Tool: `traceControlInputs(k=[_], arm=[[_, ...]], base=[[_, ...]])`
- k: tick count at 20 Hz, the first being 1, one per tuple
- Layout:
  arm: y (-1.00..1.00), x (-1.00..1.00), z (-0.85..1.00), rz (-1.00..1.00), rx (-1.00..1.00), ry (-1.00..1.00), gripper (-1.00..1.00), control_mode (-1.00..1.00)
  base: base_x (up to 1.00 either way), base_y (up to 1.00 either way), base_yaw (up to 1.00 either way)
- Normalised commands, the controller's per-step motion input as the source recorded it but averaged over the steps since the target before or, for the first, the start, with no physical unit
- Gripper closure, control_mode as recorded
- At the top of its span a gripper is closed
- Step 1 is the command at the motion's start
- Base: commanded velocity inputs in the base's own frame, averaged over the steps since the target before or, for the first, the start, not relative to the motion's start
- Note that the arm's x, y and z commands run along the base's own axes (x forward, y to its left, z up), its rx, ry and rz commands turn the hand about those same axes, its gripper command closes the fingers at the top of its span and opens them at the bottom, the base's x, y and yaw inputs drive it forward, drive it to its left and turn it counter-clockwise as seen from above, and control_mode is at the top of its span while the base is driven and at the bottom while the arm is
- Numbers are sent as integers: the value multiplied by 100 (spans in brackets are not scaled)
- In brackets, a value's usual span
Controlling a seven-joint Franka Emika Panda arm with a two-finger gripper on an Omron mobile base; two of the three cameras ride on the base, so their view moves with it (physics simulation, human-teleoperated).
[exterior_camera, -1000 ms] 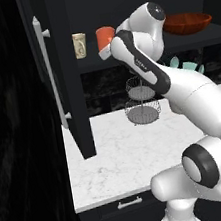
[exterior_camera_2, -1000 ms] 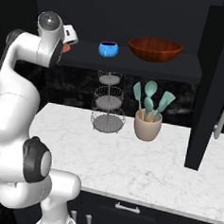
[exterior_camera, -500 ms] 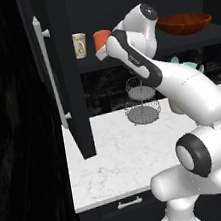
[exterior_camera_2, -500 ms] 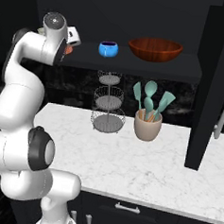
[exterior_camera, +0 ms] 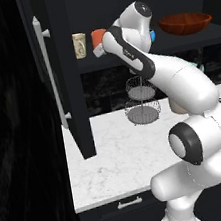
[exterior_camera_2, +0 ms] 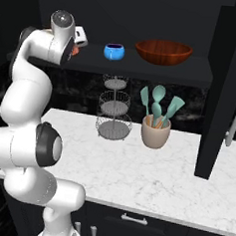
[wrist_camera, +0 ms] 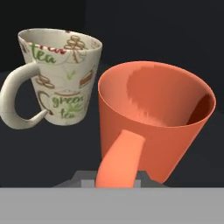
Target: Gather all objects into one cabinet and sort the glasses and bowls to opposite sides.
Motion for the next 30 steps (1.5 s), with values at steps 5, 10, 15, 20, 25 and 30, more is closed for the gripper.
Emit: traceControlInputs(k=[5, 10, 15, 20, 25, 30], arm=[[3, 1, -22, 0, 0, -3, 100, -100], [8, 0, -15, 0, 0, -15, 100, -100], [0, 9, -19, 0, 0, -14, 100, -100], [0, 18, -19, 0, 0, -6, 100, -100], [0, 25, -8, 0, 0, 0, -100, -100], [-2, 8, -2, 0, 0, 0, -100, -100]], base=[[0, 0, 0], [0, 0, 0], [0, 0, 0], [0, 0, 0], [0, 0, 0], [0, 0, 0]])
